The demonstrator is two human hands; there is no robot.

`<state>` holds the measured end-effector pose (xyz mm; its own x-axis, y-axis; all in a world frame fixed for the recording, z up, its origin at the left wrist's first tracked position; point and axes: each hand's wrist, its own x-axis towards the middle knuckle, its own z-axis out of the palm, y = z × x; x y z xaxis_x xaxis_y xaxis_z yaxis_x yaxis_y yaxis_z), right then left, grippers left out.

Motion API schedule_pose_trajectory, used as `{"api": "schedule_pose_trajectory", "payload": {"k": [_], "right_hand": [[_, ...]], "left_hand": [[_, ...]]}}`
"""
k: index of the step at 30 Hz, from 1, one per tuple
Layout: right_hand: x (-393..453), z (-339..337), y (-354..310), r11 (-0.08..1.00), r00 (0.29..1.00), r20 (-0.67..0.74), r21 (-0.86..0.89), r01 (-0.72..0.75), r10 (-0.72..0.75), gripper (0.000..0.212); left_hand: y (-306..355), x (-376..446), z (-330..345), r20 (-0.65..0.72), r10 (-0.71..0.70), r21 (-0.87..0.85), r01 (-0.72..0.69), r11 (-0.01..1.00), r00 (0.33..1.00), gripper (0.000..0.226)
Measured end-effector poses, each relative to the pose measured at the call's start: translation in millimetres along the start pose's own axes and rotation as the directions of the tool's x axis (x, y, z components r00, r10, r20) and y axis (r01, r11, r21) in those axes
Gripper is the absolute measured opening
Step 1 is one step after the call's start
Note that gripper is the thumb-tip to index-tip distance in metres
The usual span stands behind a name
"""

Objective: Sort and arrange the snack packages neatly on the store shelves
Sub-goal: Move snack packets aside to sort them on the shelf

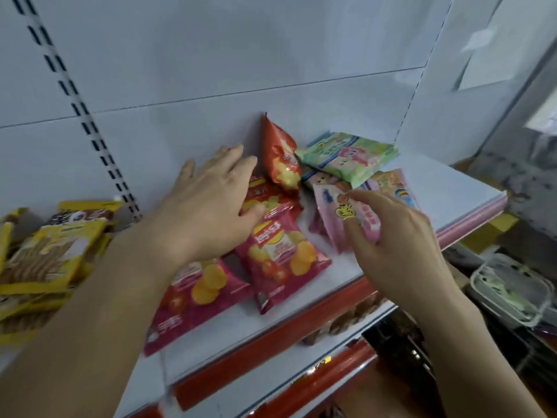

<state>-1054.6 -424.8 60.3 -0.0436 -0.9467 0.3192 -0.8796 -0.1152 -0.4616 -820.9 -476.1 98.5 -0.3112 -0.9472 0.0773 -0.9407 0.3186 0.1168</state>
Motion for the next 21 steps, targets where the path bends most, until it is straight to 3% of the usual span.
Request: {"api": "schedule_pose_trajectory", "payload": {"k": [4, 7, 9, 12, 13, 15, 17, 18, 20, 21], "right_hand": [[50, -12, 70, 0.993, 0.991, -0.127, 0.101, 0.052, -0.039, 0.025], [105, -23, 111, 0.979, 0.977, -0.21, 0.203, 0.016, 0.027, 0.018], [143, -22, 126, 0.964, 0.991, -0.12, 0.263, -0.03, 0.064, 0.025], [184, -14, 129, 0.963, 0.981, 0.188, 0.252, -0.092, 0.044, 0.041], [191, -10, 130, 0.968, 0.972, 0.234, 0.243, -0.068, 0.01, 0.038], [198, -7, 130, 0.954, 0.983, 0.17, 0.299, 0.009, -0.062, 0.022], [199, -8, 135, 0.861, 0.997, 0.05, 0.507, 0.029, -0.064, 0.018], [198, -10, 138, 0.757, 0.998, 0.043, 0.654, 0.002, -0.04, 0.023], [196, -15, 143, 0.491, 0.992, 0.125, 0.865, -0.102, -0.015, 0.032], [194, -17, 145, 0.417, 0.988, 0.152, 0.9, -0.13, -0.021, 0.035]], "left_hand": [[55, 47, 16, -0.054, -0.042, -0.008, 0.042, 0.999, 0.998, 0.058], [85, 87, 28, -0.052, -0.096, -0.149, 0.088, 0.985, 0.994, 0.046], [100, 108, 38, -0.057, -0.166, -0.258, 0.146, 0.955, 0.984, 0.041], [120, 127, 52, -0.102, -0.236, -0.317, 0.194, 0.928, 0.966, 0.033], [124, 131, 57, -0.129, -0.253, -0.323, 0.2, 0.925, 0.959, 0.032], [131, 136, 60, -0.203, -0.295, -0.402, 0.195, 0.895, 0.934, 0.035], [139, 139, 58, -0.271, -0.359, -0.592, 0.139, 0.794, 0.893, 0.041], [142, 141, 57, -0.284, -0.41, -0.721, 0.089, 0.688, 0.867, 0.044], [151, 146, 53, -0.207, -0.52, -0.931, -0.004, 0.364, 0.829, 0.051], [155, 149, 53, -0.148, -0.552, -0.973, -0.022, 0.228, 0.821, 0.051]]}}
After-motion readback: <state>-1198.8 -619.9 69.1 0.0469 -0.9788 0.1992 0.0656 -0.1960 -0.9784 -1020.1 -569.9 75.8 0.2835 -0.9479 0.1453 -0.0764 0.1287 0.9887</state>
